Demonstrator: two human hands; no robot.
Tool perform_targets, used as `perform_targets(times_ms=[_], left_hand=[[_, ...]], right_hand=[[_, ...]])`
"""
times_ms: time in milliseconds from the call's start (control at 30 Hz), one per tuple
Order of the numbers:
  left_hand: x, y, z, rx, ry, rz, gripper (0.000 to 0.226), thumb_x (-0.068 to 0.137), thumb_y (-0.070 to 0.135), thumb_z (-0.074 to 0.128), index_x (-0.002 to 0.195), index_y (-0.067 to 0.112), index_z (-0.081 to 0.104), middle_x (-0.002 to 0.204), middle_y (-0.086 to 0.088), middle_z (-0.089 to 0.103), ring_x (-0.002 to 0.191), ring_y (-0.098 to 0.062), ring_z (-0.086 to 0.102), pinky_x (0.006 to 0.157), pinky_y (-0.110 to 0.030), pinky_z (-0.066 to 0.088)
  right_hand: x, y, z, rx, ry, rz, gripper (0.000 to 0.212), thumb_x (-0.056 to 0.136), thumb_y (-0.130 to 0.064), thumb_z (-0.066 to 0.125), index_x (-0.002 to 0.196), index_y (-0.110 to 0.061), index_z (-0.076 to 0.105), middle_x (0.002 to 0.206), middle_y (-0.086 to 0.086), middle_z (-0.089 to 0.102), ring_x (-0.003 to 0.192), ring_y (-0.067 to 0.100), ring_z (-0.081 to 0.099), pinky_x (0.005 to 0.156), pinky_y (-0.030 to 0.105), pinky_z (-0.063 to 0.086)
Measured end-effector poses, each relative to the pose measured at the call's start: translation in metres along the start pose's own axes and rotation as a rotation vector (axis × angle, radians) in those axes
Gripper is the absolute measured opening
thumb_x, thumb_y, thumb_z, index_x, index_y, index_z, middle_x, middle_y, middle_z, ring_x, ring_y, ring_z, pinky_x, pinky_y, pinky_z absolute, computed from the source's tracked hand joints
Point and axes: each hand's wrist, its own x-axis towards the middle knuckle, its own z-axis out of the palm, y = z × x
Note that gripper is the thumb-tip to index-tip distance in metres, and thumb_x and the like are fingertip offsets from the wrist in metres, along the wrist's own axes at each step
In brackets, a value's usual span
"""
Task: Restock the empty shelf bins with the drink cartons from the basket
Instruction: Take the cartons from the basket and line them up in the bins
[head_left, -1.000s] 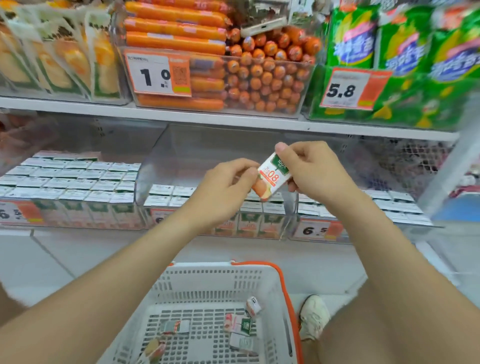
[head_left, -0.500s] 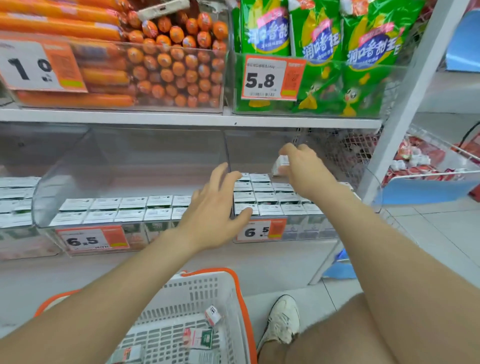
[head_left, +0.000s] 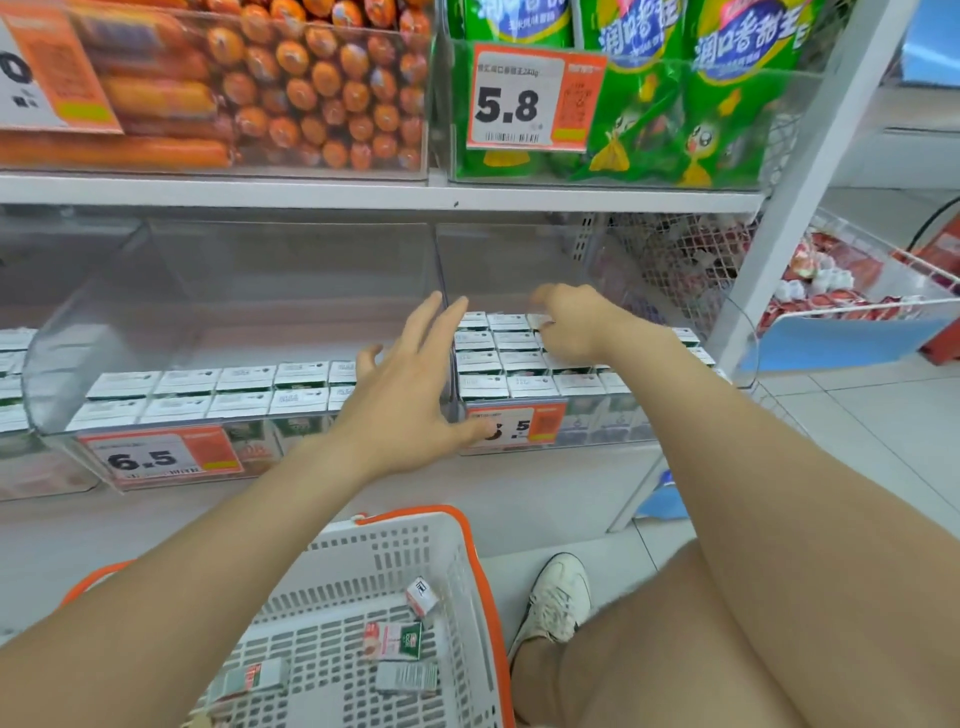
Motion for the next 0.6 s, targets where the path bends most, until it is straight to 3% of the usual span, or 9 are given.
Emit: perform_targets(times_ms=[67, 167, 267, 367, 433, 500, 600], left_hand=[[-0.006, -0.001, -0.004, -0.024, 0.052, 0.017, 0.115, 0.08, 0.066, 0.077, 0.166, 0.031, 0.01, 0.172, 0.01, 0.011, 0.152, -0.016, 0.032, 0.123, -0.055, 0.021], [-0.028, -0.003, -0.008, -0.044, 0.313, 0.131, 0.064, 0.09, 0.036, 0.073, 0.147, 0.02, 0.048, 0.139, 0.001, 0.052, 0.128, -0.023, 0.052, 0.107, -0.048, 0.04], [-0.067, -0.015, -0.005, -0.034, 0.459, 0.273, 0.021, 0.09, 0.014, 0.064, 0.111, 0.014, 0.063, 0.095, 0.005, 0.055, 0.088, -0.02, 0.053, 0.078, -0.042, 0.044], [-0.109, -0.032, 0.007, -0.078, 0.277, 0.24, 0.019, 0.09, 0.016, 0.061, 0.094, 0.032, 0.051, 0.078, 0.022, 0.044, 0.073, -0.009, 0.044, 0.065, -0.035, 0.043], [-0.133, -0.051, 0.022, -0.057, 0.068, 0.137, 0.028, 0.091, 0.021, 0.061, 0.089, 0.042, 0.042, 0.073, 0.025, 0.046, 0.068, -0.009, 0.046, 0.059, -0.034, 0.044], [-0.152, -0.072, 0.041, -0.01, -0.14, 0.054, 0.021, 0.093, 0.023, 0.06, 0.083, 0.037, 0.047, 0.074, 0.021, 0.051, 0.07, -0.012, 0.052, 0.059, -0.034, 0.043], [-0.175, -0.095, 0.073, 0.036, -0.348, -0.045, 0.025, 0.093, 0.022, 0.058, 0.079, 0.038, 0.046, 0.08, 0.017, 0.053, 0.076, -0.013, 0.054, 0.062, -0.033, 0.043]], right_hand=[[-0.021, -0.014, -0.004, 0.068, 0.122, -0.061, 0.048, 0.099, -0.008, 0.047, 0.147, -0.01, 0.049, 0.14, 0.021, 0.058, 0.124, 0.038, 0.057, 0.096, 0.039, 0.051], [-0.074, -0.05, -0.013, 0.247, 0.276, -0.217, 0.03, 0.09, -0.008, 0.051, 0.11, -0.019, 0.072, 0.095, 0.003, 0.075, 0.09, 0.019, 0.069, 0.08, 0.03, 0.056], [-0.13, -0.091, -0.005, 0.309, 0.064, -0.38, 0.025, 0.088, -0.009, 0.054, 0.089, -0.022, 0.076, 0.068, -0.006, 0.07, 0.062, 0.007, 0.063, 0.06, 0.014, 0.049], [-0.15, -0.122, 0.034, 0.085, -0.216, -0.506, 0.023, 0.09, -0.008, 0.05, 0.079, -0.013, 0.069, 0.068, 0.001, 0.063, 0.062, 0.009, 0.05, 0.056, 0.013, 0.035], [-0.153, -0.138, 0.073, -0.059, -0.39, -0.521, 0.027, 0.092, -0.003, 0.047, 0.067, -0.013, 0.052, 0.067, 0.005, 0.054, 0.061, 0.015, 0.044, 0.058, 0.028, 0.034], [-0.152, -0.147, 0.115, -0.184, -0.531, -0.501, 0.032, 0.095, -0.003, 0.05, 0.066, -0.014, 0.045, 0.066, 0.004, 0.048, 0.064, 0.024, 0.049, 0.057, 0.035, 0.039], [-0.15, -0.154, 0.168, -0.294, -0.668, -0.483, 0.022, 0.097, -0.003, 0.051, 0.076, -0.011, 0.051, 0.072, 0.005, 0.049, 0.061, 0.022, 0.045, 0.053, 0.033, 0.038]])
